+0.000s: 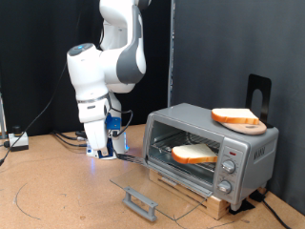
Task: Make a piece of toast with the oven
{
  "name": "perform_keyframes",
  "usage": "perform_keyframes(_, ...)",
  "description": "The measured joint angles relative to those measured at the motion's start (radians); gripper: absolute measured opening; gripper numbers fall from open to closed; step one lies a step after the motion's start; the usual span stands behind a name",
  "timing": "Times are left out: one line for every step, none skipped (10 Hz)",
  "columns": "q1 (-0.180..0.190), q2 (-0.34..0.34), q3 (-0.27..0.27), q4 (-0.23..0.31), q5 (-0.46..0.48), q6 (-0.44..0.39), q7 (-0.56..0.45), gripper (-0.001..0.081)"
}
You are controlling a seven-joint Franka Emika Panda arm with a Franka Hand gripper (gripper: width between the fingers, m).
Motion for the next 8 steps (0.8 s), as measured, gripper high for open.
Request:
perform_keyframes(0.008,-0.001,0.000,-0.010,0.007,-0.001,-0.025,0.0396)
perform_keyframes(0.022,-0.003,0.001,-0.021,0.023,-0.001,-0.048,0.0396)
perform_keyframes(0.041,-0.010,0.001,-0.033,0.045,-0.001,-0.069,0.0396)
perform_keyframes(0.060,-0.018,0.002,-0.047,0.067,-0.001,-0.084,0.0396)
perform_keyframes(0.081,-0.031,0.003,-0.061,0.086,-0.001,-0.092,0.0396)
perform_keyframes(0.104,-0.046,0.006,-0.076,0.108,-0.001,-0.095,0.0396)
perform_keyframes(0.127,-0.063,0.010,-0.090,0.131,-0.003,-0.097,0.0396)
perform_keyframes(0.154,-0.081,0.012,-0.101,0.158,-0.008,-0.099,0.0396)
